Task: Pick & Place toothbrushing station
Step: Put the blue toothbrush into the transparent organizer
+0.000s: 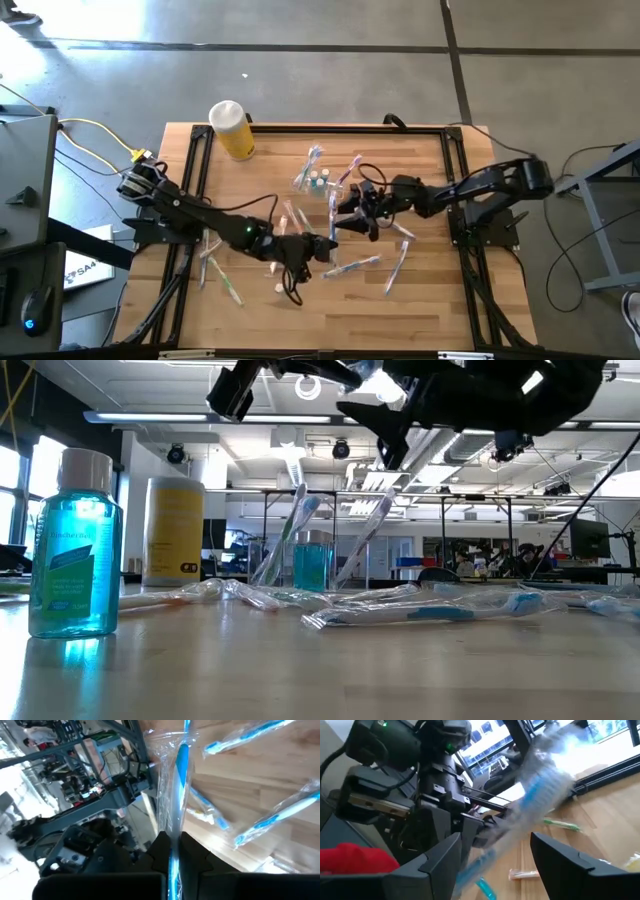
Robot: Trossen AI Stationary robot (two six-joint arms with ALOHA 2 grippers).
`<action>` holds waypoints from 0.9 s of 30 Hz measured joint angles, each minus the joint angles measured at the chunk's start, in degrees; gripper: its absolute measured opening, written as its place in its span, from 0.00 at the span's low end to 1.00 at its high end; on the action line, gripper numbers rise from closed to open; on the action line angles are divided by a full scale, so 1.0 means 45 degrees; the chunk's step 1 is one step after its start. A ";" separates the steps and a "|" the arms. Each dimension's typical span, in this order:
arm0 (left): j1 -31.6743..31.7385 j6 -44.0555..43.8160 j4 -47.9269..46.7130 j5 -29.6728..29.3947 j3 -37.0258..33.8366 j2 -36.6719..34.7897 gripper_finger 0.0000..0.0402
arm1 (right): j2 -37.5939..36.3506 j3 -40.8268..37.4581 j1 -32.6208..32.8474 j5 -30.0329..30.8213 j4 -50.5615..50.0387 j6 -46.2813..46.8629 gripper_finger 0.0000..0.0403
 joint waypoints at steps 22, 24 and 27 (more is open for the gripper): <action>0.0180 -0.1110 -0.0723 0.0114 -0.0024 0.0007 0.05 | 0.0783 0.1251 -0.0061 -0.0571 -0.1025 -0.2285 0.04; 0.0183 -0.1346 -0.0780 0.0117 -0.0024 0.0012 0.10 | 0.0777 0.1251 -0.0053 -0.0602 -0.1029 -0.2438 0.05; 0.0189 -0.2291 -0.0972 0.0133 -0.0024 0.0012 0.19 | 0.0768 0.1251 -0.0049 -0.0691 -0.1089 -0.2712 0.04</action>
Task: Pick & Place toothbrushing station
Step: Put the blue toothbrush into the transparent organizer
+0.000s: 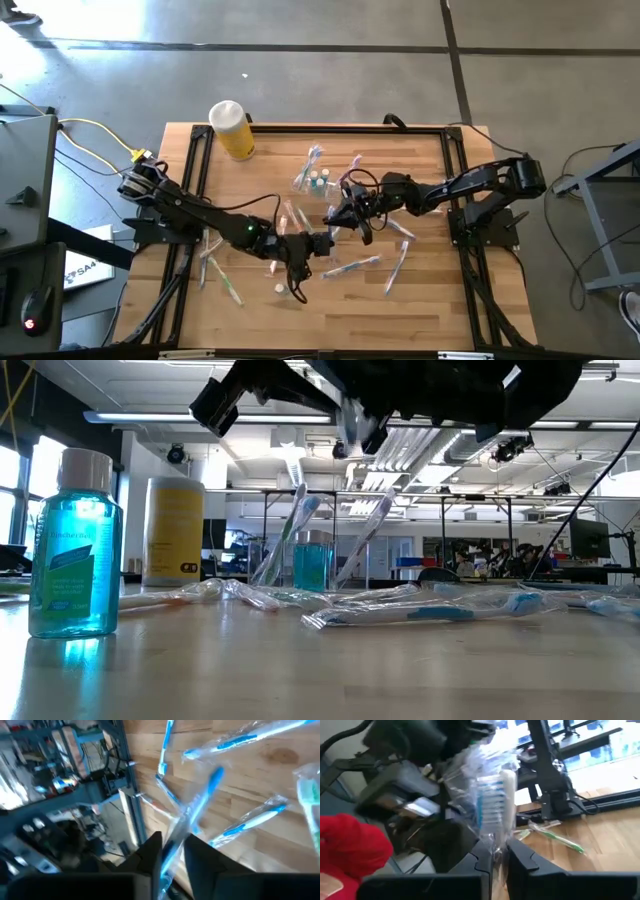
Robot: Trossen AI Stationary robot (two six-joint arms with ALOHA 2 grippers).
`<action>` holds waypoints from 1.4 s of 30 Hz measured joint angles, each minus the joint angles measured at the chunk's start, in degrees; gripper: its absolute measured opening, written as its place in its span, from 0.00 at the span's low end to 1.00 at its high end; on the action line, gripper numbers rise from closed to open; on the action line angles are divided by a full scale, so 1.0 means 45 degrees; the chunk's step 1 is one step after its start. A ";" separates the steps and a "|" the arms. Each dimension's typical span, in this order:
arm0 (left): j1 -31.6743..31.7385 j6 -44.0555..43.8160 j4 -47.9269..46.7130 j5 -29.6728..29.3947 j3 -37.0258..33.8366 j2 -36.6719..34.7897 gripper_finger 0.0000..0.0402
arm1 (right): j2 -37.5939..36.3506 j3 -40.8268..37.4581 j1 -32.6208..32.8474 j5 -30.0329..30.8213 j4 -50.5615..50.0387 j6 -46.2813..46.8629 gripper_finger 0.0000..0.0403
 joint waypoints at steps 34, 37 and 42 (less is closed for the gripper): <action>0.5546 -1.3448 -0.7411 0.7818 0.0043 -0.3105 0.54 | -0.1224 -0.2347 -0.0877 0.7797 0.2764 -0.7374 0.03; 0.5921 -1.3450 -0.7446 0.8305 0.0013 -0.3005 0.54 | -0.0423 -0.2376 -0.1177 0.7777 0.3152 -0.7245 0.03; 0.6156 -1.3442 -0.7074 0.8589 0.0029 -0.2718 0.54 | 0.1081 -0.2356 -0.1349 0.7810 0.4629 -0.7172 0.03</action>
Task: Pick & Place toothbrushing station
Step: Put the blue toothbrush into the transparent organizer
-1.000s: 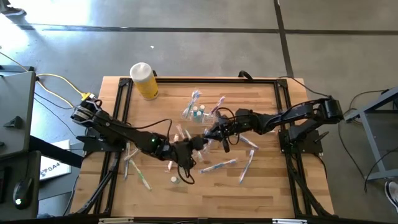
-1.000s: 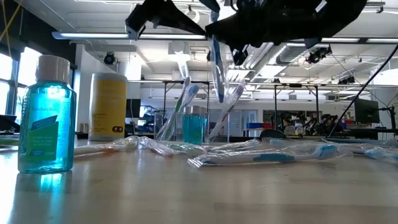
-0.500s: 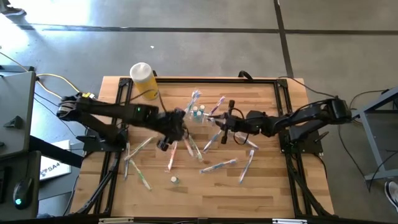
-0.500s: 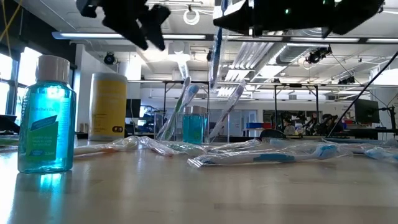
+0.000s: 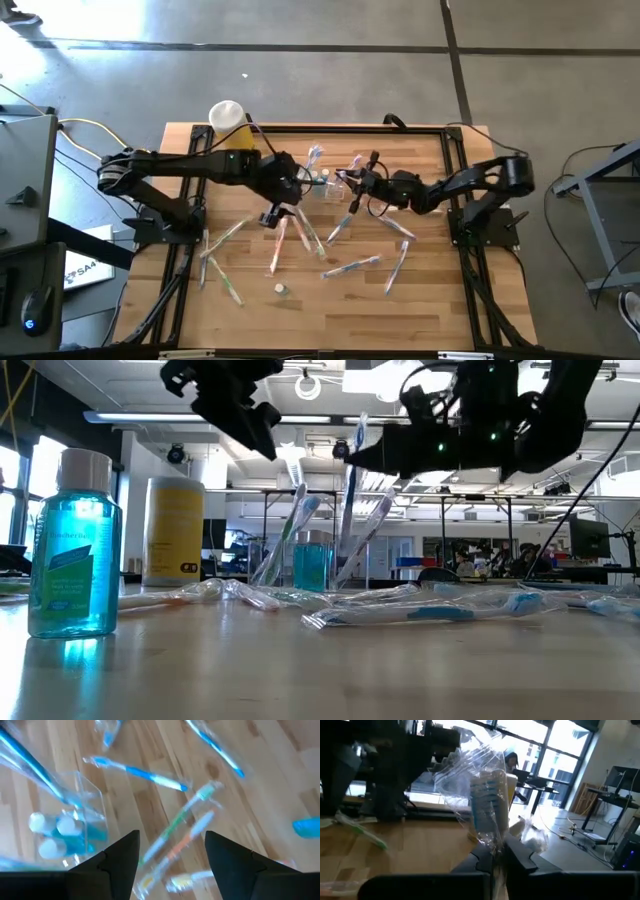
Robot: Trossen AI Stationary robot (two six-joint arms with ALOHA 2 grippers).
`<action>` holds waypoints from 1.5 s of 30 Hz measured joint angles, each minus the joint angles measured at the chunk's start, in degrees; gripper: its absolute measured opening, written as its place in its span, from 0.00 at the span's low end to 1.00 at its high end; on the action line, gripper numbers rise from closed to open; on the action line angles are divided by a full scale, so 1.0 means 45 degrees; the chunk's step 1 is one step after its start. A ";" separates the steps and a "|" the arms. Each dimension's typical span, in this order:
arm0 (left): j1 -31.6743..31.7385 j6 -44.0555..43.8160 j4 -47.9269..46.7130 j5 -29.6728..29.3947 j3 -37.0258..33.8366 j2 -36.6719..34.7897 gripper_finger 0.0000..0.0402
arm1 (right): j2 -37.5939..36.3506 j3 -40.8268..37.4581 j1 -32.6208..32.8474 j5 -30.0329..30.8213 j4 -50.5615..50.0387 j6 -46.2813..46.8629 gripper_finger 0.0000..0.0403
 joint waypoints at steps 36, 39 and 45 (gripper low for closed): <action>-0.0002 -0.0527 0.0634 0.1146 -0.0009 0.2154 0.54 | 0.1178 0.0311 -0.0708 0.1612 -0.0891 0.1563 0.55; -0.0002 -0.0547 0.0544 0.1148 -0.0009 0.2154 0.54 | 0.0719 0.0311 -0.0547 0.1850 -0.0815 0.0916 0.63; -0.0002 -0.0591 0.0426 0.1150 -0.0009 0.2154 0.54 | -0.0870 0.0316 0.0128 0.2295 -0.1490 -0.0494 0.69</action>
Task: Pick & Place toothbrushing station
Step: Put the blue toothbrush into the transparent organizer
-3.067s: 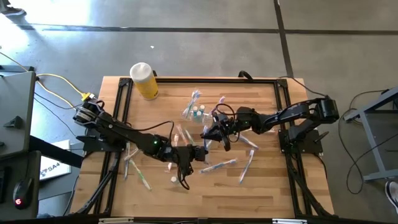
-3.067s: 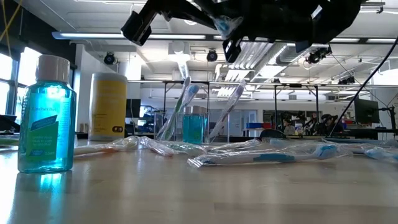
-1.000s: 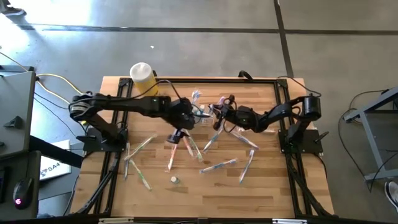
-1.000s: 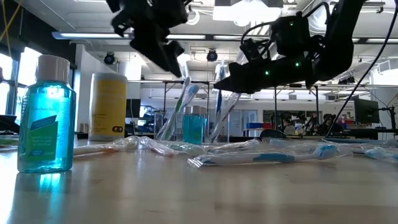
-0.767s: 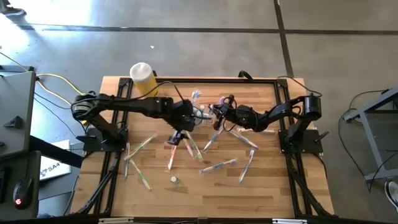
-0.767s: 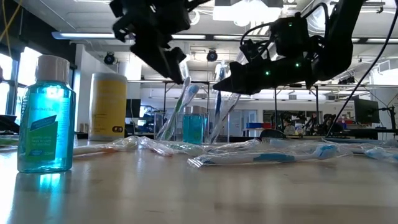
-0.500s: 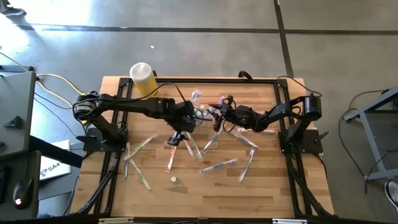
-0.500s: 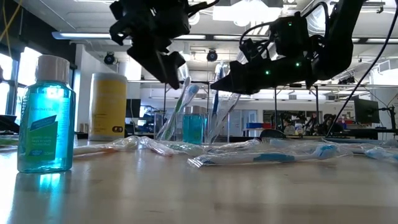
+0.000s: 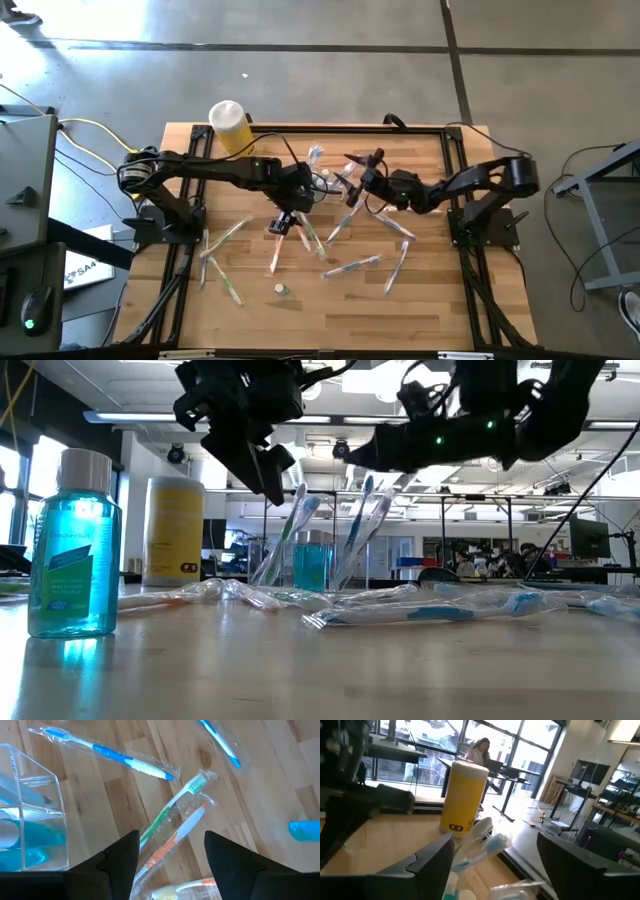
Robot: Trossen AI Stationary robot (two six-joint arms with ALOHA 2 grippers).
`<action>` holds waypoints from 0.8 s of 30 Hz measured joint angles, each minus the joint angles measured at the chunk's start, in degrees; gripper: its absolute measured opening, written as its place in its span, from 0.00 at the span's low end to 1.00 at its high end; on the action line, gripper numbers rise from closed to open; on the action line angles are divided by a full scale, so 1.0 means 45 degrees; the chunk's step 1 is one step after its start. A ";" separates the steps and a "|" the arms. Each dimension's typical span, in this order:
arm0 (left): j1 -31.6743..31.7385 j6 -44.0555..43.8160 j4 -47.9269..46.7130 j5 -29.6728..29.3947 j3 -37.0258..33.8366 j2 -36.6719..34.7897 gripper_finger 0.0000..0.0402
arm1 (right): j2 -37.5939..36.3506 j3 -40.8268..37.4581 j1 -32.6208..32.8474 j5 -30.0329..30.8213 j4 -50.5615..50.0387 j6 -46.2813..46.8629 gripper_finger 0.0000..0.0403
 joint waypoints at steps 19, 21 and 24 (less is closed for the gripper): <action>0.0000 -0.2331 -0.0529 0.1284 0.0000 -0.0011 0.54 | -0.6811 0.0000 0.2498 -0.0700 -1.5411 0.6200 0.68; 0.0000 -0.2919 0.0048 0.1605 0.0000 -0.0015 0.54 | -0.6805 0.0000 0.2498 -0.1532 -1.6636 0.7173 0.68; -0.0005 -0.3374 0.0724 0.1667 0.0000 -0.0015 0.54 | -0.6481 -0.0005 0.2482 -0.2173 -1.7326 0.7454 0.68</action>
